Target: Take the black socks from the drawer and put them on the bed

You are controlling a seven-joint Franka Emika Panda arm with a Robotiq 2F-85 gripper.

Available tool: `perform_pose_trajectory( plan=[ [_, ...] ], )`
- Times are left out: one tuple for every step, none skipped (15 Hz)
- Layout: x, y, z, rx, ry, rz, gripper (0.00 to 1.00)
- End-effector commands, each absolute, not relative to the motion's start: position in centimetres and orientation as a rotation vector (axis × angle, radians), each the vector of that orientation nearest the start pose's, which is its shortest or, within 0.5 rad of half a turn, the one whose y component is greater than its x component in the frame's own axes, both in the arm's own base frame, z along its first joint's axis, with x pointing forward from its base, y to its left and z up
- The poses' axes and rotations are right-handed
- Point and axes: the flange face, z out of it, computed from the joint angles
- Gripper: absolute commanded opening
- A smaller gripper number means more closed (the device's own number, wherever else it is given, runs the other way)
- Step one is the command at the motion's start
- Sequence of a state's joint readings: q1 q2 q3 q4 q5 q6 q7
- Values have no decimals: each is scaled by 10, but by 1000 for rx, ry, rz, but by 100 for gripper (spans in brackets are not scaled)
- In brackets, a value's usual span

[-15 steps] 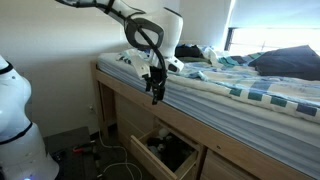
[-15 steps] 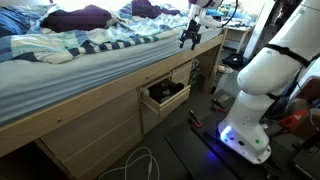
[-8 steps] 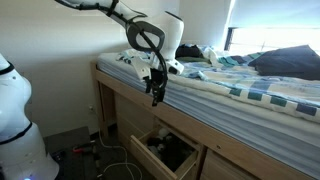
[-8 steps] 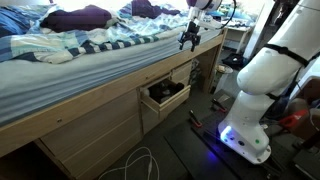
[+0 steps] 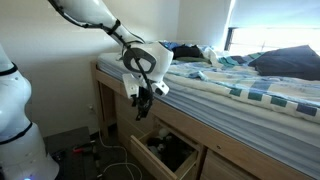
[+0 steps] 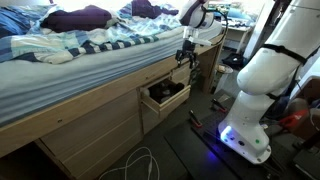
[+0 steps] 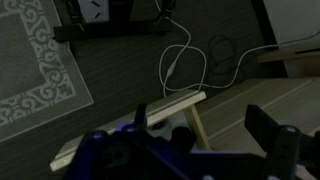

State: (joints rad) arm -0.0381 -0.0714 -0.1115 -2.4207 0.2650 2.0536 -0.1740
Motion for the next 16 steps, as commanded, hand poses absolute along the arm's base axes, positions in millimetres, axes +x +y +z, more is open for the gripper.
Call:
perform_pose_trajectory(
  plan=[
    [416,-47,298,-2833,474,382,100],
    [410,-47,294,-2813,551,390,100],
    [407,-47,291,-2799,626,389,100],
    [406,-47,286,-2777,697,385,100],
    [408,-47,282,-2745,761,366,100],
    [410,-46,280,-2712,763,337,100],
    [414,-49,279,-2761,683,388,100],
    [414,-48,277,-2740,709,373,100],
    [414,-48,277,-2733,718,368,100],
    [414,-48,277,-2730,721,367,100],
    [417,-49,273,-2734,736,359,100],
    [419,-48,269,-2752,758,358,100],
    [423,-46,265,-2766,768,324,100],
    [428,-44,260,-2780,784,277,100],
    [434,-42,253,-2796,818,232,100],
    [441,-40,246,-2806,859,185,100]
  ],
)
